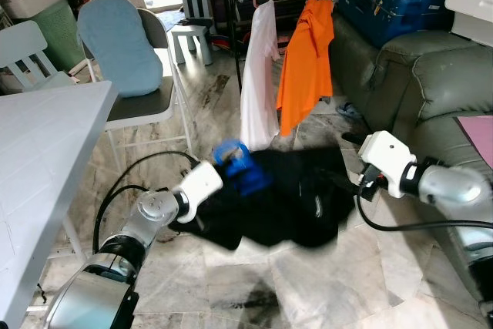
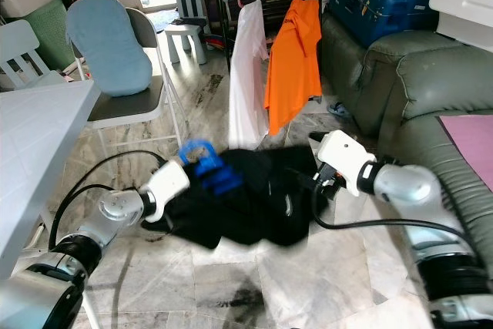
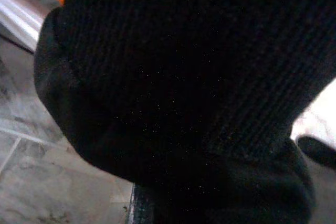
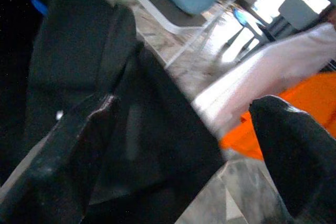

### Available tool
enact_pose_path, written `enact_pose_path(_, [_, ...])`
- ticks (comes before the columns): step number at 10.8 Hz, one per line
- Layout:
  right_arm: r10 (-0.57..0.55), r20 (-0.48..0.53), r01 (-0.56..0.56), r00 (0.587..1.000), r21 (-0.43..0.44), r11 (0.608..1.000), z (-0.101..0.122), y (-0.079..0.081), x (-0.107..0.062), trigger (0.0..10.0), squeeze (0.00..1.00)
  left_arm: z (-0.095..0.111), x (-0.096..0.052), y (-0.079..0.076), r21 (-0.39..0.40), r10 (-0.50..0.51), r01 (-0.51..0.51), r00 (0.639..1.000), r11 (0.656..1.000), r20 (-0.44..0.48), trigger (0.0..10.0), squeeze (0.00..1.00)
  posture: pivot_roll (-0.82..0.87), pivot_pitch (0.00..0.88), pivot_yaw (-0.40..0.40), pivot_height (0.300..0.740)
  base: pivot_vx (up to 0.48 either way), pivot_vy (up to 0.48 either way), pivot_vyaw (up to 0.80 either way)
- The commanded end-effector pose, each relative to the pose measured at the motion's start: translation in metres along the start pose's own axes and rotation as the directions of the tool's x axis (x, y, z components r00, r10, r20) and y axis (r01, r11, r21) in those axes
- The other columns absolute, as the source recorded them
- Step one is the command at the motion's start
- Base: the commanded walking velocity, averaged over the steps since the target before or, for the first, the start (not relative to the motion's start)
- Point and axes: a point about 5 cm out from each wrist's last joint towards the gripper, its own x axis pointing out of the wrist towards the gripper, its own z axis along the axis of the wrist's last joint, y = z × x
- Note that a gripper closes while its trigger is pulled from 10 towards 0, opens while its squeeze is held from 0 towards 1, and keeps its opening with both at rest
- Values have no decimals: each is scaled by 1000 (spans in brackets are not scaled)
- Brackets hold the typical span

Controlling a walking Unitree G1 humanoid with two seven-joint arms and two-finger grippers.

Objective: Hang hanger

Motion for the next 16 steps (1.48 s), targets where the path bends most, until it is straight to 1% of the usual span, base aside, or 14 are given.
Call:
enact_pose_path(1, [43,11,-42,999,-11,999,5,2,1,10000,0,6,-5,9,53,12,-14,1000,998,25,0,0,-257,0,137,740,0,0,0])
enact_pose_path(2, [87,-9,-87,996,-6,996,1,7,2,10000,0,15,-1,4,108,-35,28,997,994,66,0,0,-256,0,136,740,0,0,0])
enact_pose_path(4, [186,-28,-185,982,37,982,-4,15,1,10000,0,27,4,-4,193,-93,68,988,979,124,0,0,-256,0,134,740,0,0,0])
enact_pose_path(5, [239,-77,-237,968,32,971,-11,16,-1,10000,0,35,7,-10,239,-122,80,978,968,168,0,0,-256,0,132,740,0,0,0])
enact_pose_path(7, [274,-88,-275,958,8,961,-9,12,3,10000,0,40,10,-17,291,-174,114,967,950,188,0,0,-256,0,133,740,0,0,0])
enact_pose_path(8, [290,-90,-292,953,-6,956,-7,11,5,10000,0,40,10,-20,313,-192,128,964,941,183,0,0,-254,0,134,740,0,0,0])
enact_pose_path(9, [328,-89,-331,941,-33,943,-3,10,9,10000,0,39,11,-23,340,-209,143,964,930,167,0,0,-252,0,134,740,0,0,0])
enact_pose_path(10, [345,-88,-351,934,-54,935,1,10,11,10000,0,38,12,-23,354,-208,142,966,925,156,0,0,-251,0,134,740,0,0,0])
enact_pose_path(11, [365,-63,-369,929,-70,927,10,8,12,10000,0,38,12,-21,346,-194,133,970,929,147,0,0,-253,0,133,740,0,0,0])
enact_pose_path(12, [378,-64,-383,923,-109,917,17,6,11,10000,0,35,13,-20,337,-176,125,977,933,125,0,0,-254,0,132,740,0,0,0])
enact_pose_path(13, [356,-46,-359,933,-122,925,23,2,10,10000,0,34,14,-20,336,-167,120,979,934,114,0,0,-256,0,131,740,0,0,0])
enact_pose_path(14, [338,-33,-340,940,-120,933,25,0,10,10000,0,35,14,-20,324,-165,116,978,939,127,0,0,-258,0,132,740,0,0,0])
enact_pose_path(15, [346,-57,-350,937,-128,928,21,1,9,10000,0,36,15,-21,331,-173,122,977,936,129,0,0,-260,0,135,740,0,0,0])
enact_pose_path(16, [377,-73,-383,923,-114,916,17,6,9,10000,0,38,16,-22,342,-183,128,974,931,132,0,0,-262,0,135,740,0,0,0])
